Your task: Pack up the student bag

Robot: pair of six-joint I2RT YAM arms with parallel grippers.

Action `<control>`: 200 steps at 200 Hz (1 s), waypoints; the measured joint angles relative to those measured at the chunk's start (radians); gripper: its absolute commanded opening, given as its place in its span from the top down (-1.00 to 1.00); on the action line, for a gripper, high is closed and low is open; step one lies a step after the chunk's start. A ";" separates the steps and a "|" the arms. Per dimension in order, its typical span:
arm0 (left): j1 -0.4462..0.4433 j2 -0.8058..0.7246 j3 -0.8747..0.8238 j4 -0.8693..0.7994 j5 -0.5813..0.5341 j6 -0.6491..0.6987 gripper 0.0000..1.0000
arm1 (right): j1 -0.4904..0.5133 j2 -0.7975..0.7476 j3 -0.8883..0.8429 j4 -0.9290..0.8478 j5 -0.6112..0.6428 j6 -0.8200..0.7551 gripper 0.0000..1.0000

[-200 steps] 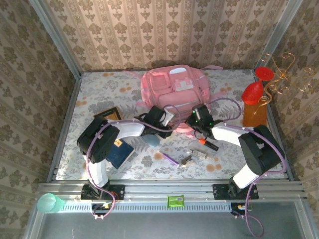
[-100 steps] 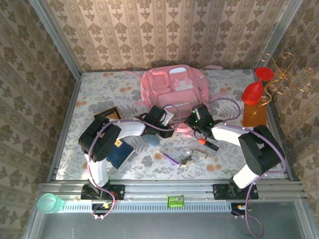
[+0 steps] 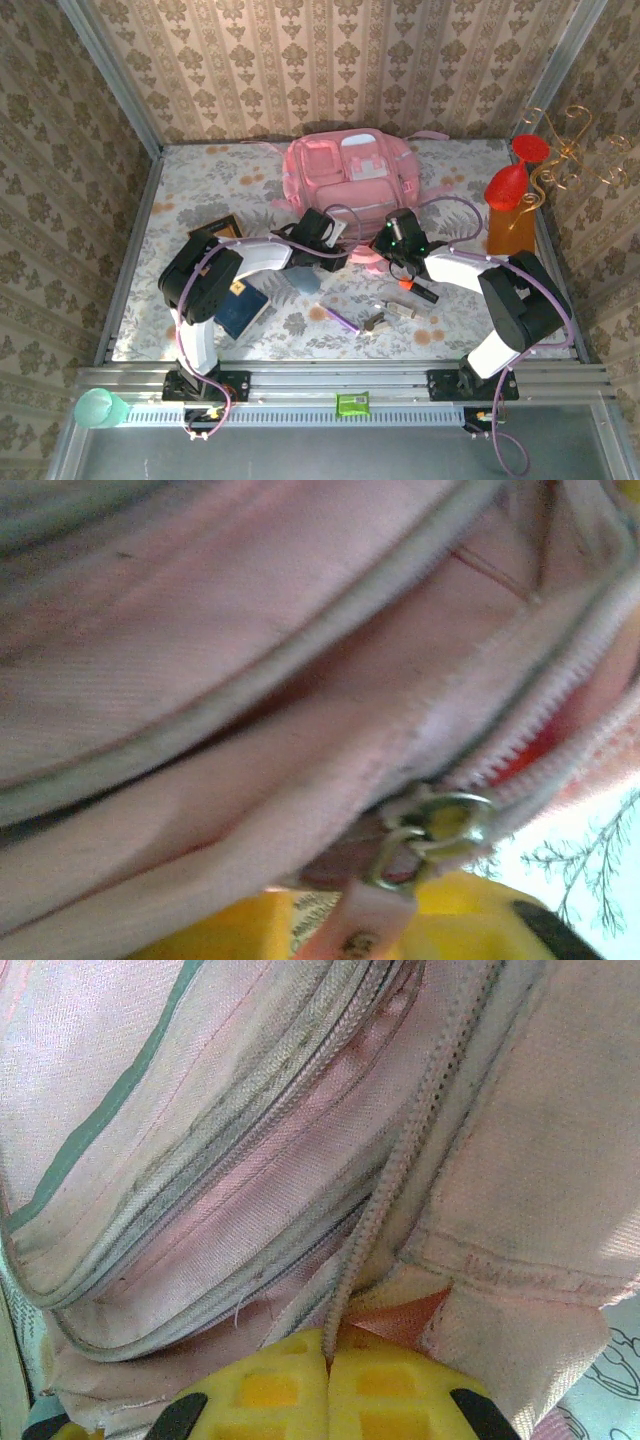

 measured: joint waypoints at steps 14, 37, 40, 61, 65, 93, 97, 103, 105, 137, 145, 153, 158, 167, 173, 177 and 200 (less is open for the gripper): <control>0.003 0.000 0.000 0.005 -0.013 -0.006 1.00 | 0.000 -0.001 -0.008 0.003 0.001 -0.013 1.00; 0.004 -0.008 -0.008 0.018 -0.046 -0.008 1.00 | -0.008 -0.027 -0.032 0.004 0.006 -0.041 1.00; 0.005 -0.013 -0.012 0.018 -0.051 -0.008 1.00 | -0.010 -0.033 -0.036 0.003 0.006 -0.045 1.00; 0.032 -0.056 -0.047 0.016 -0.097 -0.004 1.00 | -0.026 -0.075 -0.064 0.000 0.009 -0.073 1.00; 0.040 -0.061 -0.050 0.013 -0.106 -0.003 1.00 | -0.031 -0.084 -0.069 -0.002 0.011 -0.077 1.00; 0.120 -0.077 -0.059 -0.011 -0.166 0.011 1.00 | -0.063 -0.140 -0.088 -0.038 0.053 -0.122 1.00; 0.130 -0.077 -0.061 -0.013 -0.170 0.015 1.00 | -0.067 -0.149 -0.090 -0.041 0.056 -0.129 1.00; 0.140 -0.077 -0.062 -0.017 -0.173 0.019 1.00 | -0.071 -0.159 -0.093 -0.044 0.056 -0.138 1.00; 0.142 -0.077 -0.063 -0.018 -0.173 0.019 1.00 | -0.071 -0.162 -0.094 -0.044 0.056 -0.141 1.00; 0.147 -0.077 -0.063 -0.028 -0.166 0.033 1.00 | -0.107 -0.180 -0.101 -0.043 0.024 -0.201 1.00; 0.148 -0.078 -0.063 -0.029 -0.157 0.038 1.00 | -0.126 -0.180 -0.100 -0.046 0.005 -0.220 1.00; 0.148 -0.080 -0.064 -0.031 -0.147 0.045 1.00 | -0.146 -0.180 -0.096 -0.055 -0.013 -0.242 1.00; 0.150 -0.082 -0.064 -0.031 -0.142 0.050 1.00 | -0.158 -0.180 -0.092 -0.063 -0.025 -0.257 1.00; 0.154 -0.090 -0.068 -0.031 -0.126 0.058 1.00 | -0.180 -0.179 -0.077 -0.083 -0.050 -0.285 1.00; 0.161 -0.098 -0.072 -0.031 -0.116 0.063 1.00 | -0.192 -0.175 -0.061 -0.103 -0.065 -0.307 1.00; 0.167 -0.104 -0.075 -0.031 -0.106 0.068 1.00 | -0.200 -0.170 -0.048 -0.115 -0.076 -0.322 1.00; 0.202 -0.134 -0.078 -0.030 -0.051 0.095 1.00 | -0.232 -0.124 0.055 -0.211 -0.131 -0.407 1.00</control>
